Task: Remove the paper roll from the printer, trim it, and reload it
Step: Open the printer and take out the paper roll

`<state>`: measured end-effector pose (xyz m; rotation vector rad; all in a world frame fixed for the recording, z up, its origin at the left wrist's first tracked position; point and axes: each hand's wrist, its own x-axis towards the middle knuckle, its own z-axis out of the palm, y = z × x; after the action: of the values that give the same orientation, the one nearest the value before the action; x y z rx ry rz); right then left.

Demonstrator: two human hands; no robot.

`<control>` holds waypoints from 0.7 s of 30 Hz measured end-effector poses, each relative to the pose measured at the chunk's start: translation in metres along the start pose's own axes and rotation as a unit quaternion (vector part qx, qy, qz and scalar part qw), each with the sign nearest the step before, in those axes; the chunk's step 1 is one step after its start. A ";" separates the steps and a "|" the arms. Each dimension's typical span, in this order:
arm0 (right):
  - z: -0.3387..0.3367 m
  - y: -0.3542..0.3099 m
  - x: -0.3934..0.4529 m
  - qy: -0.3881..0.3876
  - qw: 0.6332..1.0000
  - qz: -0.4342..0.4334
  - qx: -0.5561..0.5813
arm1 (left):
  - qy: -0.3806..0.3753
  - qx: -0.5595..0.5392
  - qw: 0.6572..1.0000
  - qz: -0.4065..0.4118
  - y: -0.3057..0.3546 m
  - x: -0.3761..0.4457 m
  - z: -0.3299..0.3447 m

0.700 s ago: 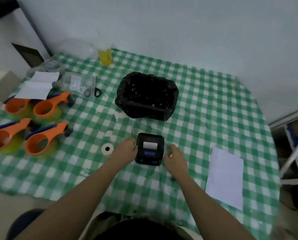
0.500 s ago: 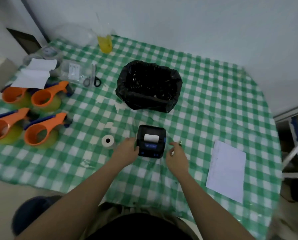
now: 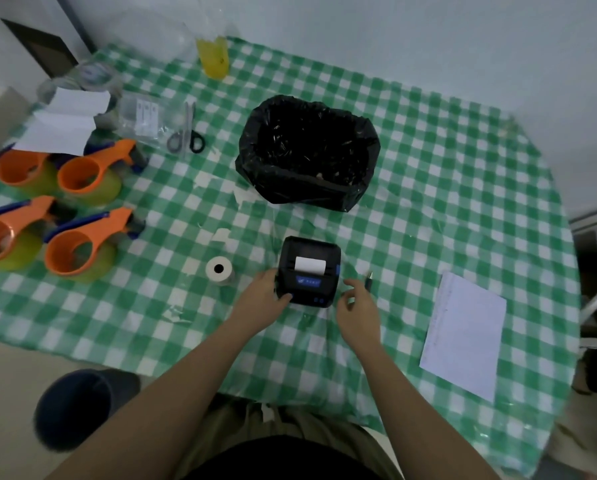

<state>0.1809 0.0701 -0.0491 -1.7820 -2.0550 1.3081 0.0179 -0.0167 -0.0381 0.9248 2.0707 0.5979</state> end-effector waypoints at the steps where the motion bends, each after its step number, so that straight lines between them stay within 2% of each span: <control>1: 0.000 0.001 0.000 0.001 1.000 -0.001 0.004 | 0.002 -0.003 1.000 0.003 0.001 0.001 0.000; 11: -0.008 -0.023 0.018 0.014 0.999 0.013 0.051 | 0.006 -0.007 1.000 0.009 0.002 0.000 0.000; 14: -0.012 -0.030 0.037 0.006 0.995 0.065 0.078 | 0.005 -0.002 1.000 0.008 0.002 0.000 0.001; 18: -0.028 -0.035 0.055 -0.060 0.974 0.155 0.154 | 0.005 -0.003 1.000 0.005 0.002 0.000 0.001; 21: -0.038 -0.044 0.060 -0.087 0.965 0.183 0.169 | 0.006 -0.002 1.000 0.001 0.002 0.001 0.002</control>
<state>0.1523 0.1437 -0.0223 -1.9979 -1.4885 1.8445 0.0195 -0.0145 -0.0383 0.9230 2.0792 0.6105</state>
